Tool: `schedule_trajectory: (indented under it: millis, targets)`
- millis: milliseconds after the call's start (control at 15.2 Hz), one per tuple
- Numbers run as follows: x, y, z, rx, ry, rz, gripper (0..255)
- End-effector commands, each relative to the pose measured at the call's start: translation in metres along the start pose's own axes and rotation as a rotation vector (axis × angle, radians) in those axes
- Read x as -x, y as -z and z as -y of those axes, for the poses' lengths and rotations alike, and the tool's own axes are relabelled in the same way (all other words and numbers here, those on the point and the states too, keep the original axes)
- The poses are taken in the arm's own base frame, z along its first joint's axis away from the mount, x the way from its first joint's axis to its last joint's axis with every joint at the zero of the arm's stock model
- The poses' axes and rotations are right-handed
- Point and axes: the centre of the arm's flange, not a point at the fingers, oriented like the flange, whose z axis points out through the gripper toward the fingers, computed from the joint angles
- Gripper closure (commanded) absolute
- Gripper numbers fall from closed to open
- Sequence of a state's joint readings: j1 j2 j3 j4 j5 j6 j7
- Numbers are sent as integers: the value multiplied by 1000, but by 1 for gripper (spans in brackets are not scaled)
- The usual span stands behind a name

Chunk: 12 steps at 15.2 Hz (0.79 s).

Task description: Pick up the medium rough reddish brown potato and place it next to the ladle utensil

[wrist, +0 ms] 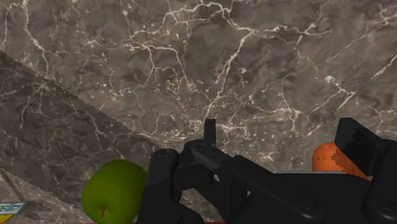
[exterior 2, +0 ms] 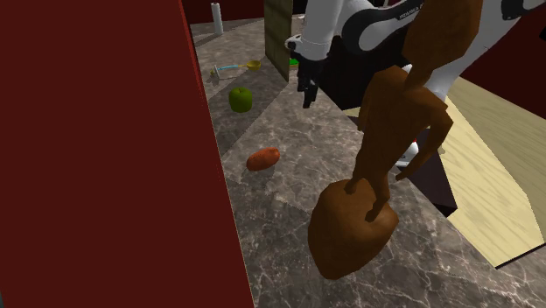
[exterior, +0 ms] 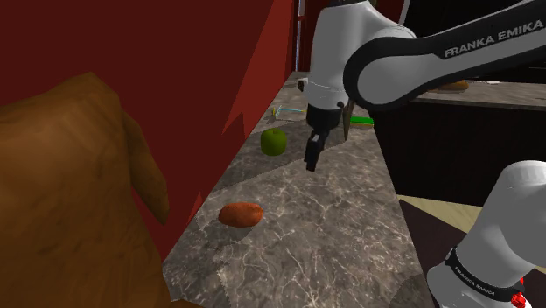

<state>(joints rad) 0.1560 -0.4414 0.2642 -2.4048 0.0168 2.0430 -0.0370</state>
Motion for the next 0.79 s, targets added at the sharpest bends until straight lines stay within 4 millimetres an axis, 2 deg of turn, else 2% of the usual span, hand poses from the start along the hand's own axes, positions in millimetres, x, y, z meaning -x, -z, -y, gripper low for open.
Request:
schedule_trajectory:
  millis: [0,726]
  targets:
    - [-19,-16,17,-8,26,-11,0]
    - [-96,-79,110,-43,165,-66,0]
